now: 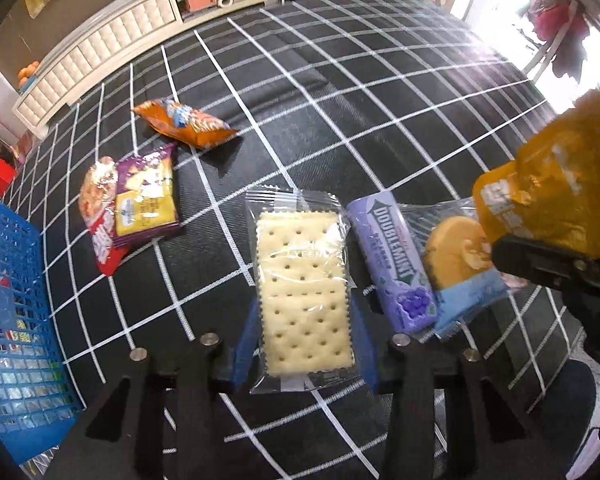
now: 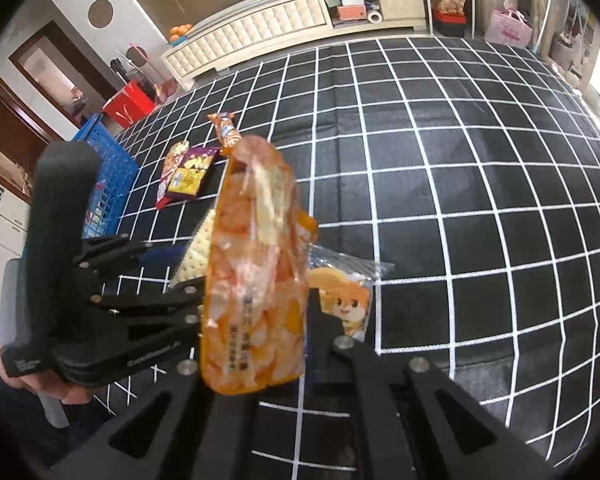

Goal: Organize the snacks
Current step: 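Carry the cracker pack with left tool to the basket while right tool carries orange bag, then lower the cracker pack into the basket and open the left tool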

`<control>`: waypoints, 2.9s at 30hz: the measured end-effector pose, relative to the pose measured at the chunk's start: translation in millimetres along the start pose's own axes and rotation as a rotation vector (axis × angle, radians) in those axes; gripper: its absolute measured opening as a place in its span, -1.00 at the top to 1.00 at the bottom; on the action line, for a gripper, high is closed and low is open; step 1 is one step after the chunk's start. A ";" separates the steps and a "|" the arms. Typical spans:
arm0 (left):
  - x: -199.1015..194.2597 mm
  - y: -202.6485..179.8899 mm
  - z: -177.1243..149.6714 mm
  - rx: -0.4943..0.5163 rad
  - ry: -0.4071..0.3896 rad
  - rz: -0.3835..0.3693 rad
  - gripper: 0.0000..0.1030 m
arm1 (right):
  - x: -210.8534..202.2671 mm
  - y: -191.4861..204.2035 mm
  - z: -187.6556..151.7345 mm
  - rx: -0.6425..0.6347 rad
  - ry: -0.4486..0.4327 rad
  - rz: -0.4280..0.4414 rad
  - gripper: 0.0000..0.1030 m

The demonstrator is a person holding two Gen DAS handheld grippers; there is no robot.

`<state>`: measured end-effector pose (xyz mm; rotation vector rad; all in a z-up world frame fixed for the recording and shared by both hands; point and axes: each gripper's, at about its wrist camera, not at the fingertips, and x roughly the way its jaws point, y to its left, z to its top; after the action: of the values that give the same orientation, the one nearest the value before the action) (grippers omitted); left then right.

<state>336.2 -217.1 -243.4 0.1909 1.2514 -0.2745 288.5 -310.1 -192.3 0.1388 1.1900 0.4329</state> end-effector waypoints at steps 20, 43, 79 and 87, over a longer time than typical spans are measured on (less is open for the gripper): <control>-159.3 40.9 -61.5 -0.023 -0.267 -0.024 0.22 | -72.2 116.9 -5.4 -0.148 -0.126 -0.016 0.90; -265.6 197.9 -149.7 -0.125 -0.397 0.127 0.22 | -50.1 270.2 30.2 -0.399 -0.162 0.125 0.90; -174.1 276.3 -77.0 -0.191 -0.271 0.054 -0.51 | 19.7 288.6 86.8 -0.371 -0.101 0.126 0.90; -196.3 287.2 -93.6 -0.204 -0.299 0.064 -0.51 | 17.1 310.7 86.4 -0.398 -0.097 0.130 0.90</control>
<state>283.2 103.1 -87.1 0.0121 0.9670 -0.1134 294.5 -10.1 -72.6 -0.1069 0.9827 0.7601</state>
